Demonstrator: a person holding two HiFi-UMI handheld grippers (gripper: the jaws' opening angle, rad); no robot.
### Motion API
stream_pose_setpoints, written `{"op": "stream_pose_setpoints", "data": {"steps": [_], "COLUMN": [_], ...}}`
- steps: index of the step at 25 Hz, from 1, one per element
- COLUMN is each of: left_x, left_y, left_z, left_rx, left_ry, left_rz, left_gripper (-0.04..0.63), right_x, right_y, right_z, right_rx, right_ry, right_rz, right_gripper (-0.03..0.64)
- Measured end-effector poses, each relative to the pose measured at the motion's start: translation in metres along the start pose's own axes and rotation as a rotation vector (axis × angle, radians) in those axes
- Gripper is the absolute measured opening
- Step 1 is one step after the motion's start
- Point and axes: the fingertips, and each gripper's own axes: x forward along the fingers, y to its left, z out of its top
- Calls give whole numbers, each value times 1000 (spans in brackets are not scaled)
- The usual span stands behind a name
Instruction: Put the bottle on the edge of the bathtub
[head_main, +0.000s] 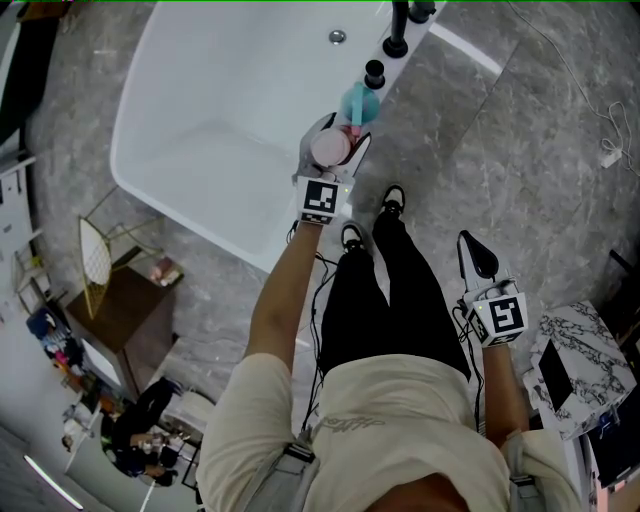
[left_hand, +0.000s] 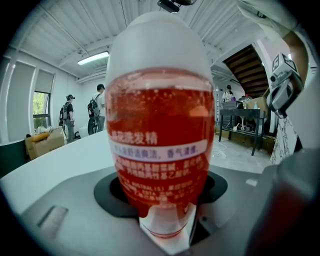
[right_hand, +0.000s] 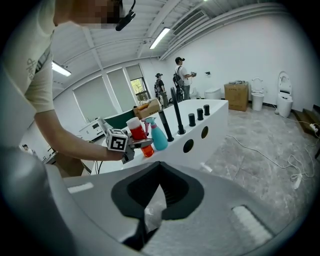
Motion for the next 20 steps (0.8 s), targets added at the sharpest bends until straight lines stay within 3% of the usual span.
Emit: {"op": "stream_pose_setpoints", "data": {"steps": [6,11,14,16,20], "left_x": [0,1,3,2,-5], "left_y": [-1,-2,2,2,3], "left_z": [-1,-2,-3,-5,-2], "left_rx": [42,59,71,56,44], "left_ry": [12,22,35,43,55], "left_rz": [-61,-63,-36,-31,-34], "left_gripper": [312,318,349,417,417], "right_x": [-5,-10,-9,-8,-9], "right_y": [2,4,9,11,15], "right_z": [0,-8,-4,-2,5], "right_rx": [0,13,15,15,9], "right_ry": [-11,-5,-17,-25,-40], "right_rz": [-3,-8,4,10,16], "right_gripper": [2,2,2,2,2]}}
